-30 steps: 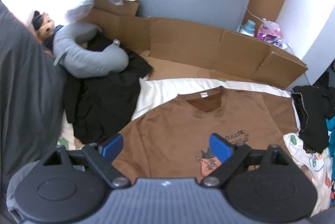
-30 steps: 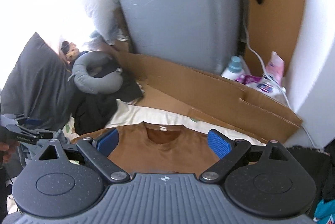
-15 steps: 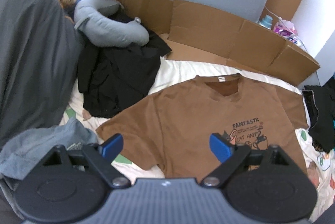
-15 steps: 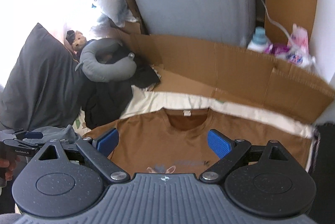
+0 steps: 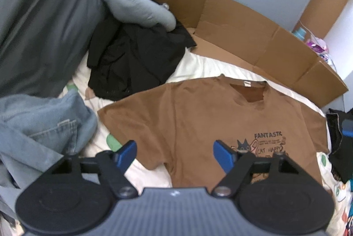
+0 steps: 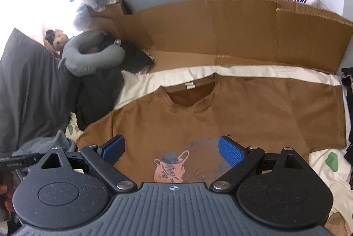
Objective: Fold clothes
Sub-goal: 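Move the open left tool to the t-shirt side edge beside the jeans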
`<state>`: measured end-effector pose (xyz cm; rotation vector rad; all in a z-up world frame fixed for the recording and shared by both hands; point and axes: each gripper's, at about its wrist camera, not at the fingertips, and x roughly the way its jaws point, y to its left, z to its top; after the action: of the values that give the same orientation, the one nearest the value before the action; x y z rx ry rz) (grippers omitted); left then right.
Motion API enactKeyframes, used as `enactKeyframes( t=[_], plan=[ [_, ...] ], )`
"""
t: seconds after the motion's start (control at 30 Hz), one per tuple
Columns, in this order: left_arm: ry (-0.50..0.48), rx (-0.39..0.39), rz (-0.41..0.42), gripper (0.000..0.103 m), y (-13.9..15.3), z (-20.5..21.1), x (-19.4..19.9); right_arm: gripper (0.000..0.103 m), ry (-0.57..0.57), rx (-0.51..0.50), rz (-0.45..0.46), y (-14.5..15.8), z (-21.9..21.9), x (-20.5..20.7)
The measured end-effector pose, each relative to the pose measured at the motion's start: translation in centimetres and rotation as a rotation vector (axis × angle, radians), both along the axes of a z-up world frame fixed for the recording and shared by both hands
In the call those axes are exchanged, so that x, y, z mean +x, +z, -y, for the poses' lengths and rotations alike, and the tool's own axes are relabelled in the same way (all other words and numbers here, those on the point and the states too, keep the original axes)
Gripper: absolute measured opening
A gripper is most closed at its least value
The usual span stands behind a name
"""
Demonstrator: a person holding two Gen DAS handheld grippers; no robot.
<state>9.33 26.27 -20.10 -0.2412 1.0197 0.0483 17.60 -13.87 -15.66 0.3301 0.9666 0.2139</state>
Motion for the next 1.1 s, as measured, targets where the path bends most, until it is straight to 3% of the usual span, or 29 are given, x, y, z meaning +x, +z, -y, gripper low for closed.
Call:
enactKeyframes(
  t=[0.2, 0.33, 0.47, 0.77, 1.1],
  plan=[
    [0.033, 0.023, -0.024, 0.064, -3.1, -0.6, -0.1, 0.095, 0.025, -0.007, -0.015, -3.3, -0.9, -0.2],
    [0.082, -0.029, -0.030, 0.059, -5.9, -1.7, 0.2, 0.095, 0.013, -0.008, -0.035, -5.2, -1.0, -0.1],
    [0.168, -0.066, -0.067, 0.039, -9.4, -2.9, 0.3, 0.095, 0.009, -0.012, -0.063, -6.9, -1.1, -0.2],
    [0.286, -0.158, -0.119, 0.039, -14.6, -4.2, 1.2, 0.095, 0.035, -0.053, -0.109, -9.2, -1.4, -0.5],
    [0.353, -0.227, -0.162, 0.041, -18.0, -4.5, 2.9, 0.095, 0.008, -0.029, -0.167, -12.1, -1.5, -0.2]
  ],
)
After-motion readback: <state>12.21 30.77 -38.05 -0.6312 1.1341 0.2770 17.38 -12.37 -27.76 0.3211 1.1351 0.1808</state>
